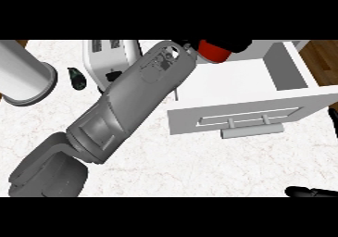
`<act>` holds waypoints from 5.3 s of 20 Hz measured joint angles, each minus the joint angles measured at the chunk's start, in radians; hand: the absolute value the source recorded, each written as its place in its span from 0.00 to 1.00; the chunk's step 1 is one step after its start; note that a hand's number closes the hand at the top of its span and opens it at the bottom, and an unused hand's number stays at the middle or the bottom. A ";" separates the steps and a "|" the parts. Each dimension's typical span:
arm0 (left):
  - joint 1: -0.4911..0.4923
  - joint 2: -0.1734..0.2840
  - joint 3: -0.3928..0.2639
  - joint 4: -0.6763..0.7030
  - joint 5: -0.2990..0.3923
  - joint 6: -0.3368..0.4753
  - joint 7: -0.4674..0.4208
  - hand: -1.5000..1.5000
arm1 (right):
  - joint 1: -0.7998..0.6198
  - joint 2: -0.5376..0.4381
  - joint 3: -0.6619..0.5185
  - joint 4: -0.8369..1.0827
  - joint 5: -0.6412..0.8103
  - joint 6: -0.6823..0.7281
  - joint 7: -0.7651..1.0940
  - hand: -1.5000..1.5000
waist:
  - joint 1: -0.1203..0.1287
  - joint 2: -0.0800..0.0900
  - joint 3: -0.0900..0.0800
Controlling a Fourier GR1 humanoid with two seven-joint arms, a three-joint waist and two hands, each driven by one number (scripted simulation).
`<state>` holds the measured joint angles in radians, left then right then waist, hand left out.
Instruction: Pick up the can, place it into the drawer and close the drawer
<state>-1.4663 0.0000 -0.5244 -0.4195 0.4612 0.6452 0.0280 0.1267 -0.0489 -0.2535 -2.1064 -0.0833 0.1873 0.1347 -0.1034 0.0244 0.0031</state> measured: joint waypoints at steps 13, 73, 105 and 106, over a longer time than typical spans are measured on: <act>0.037 0.000 -0.097 0.043 0.054 0.078 -0.054 0.00 | -0.008 -0.006 0.011 -0.003 0.005 0.009 -0.007 0.00 | -0.023 0.006 0.000; 0.172 0.273 -0.109 -0.405 0.134 0.161 0.119 0.00 | -0.502 -0.118 0.266 0.878 1.214 -0.558 -0.235 0.00 | 0.157 -0.045 -0.023; 0.556 0.517 -0.104 -0.878 0.042 0.136 0.224 0.00 | -1.145 -0.158 0.045 1.769 1.308 -0.925 -0.217 0.00 | 0.183 -0.007 -0.005; 0.557 0.521 -0.100 -0.883 0.039 0.135 0.227 0.00 | -1.159 -0.160 0.041 1.783 1.307 -0.925 -0.221 0.00 | 0.183 -0.004 -0.004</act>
<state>-0.9090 0.5208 -0.6247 -1.3024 0.5004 0.7798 0.2550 -1.0320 -0.2094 -0.2125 -0.3229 1.2237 -0.7375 -0.0859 0.0798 0.0204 -0.0009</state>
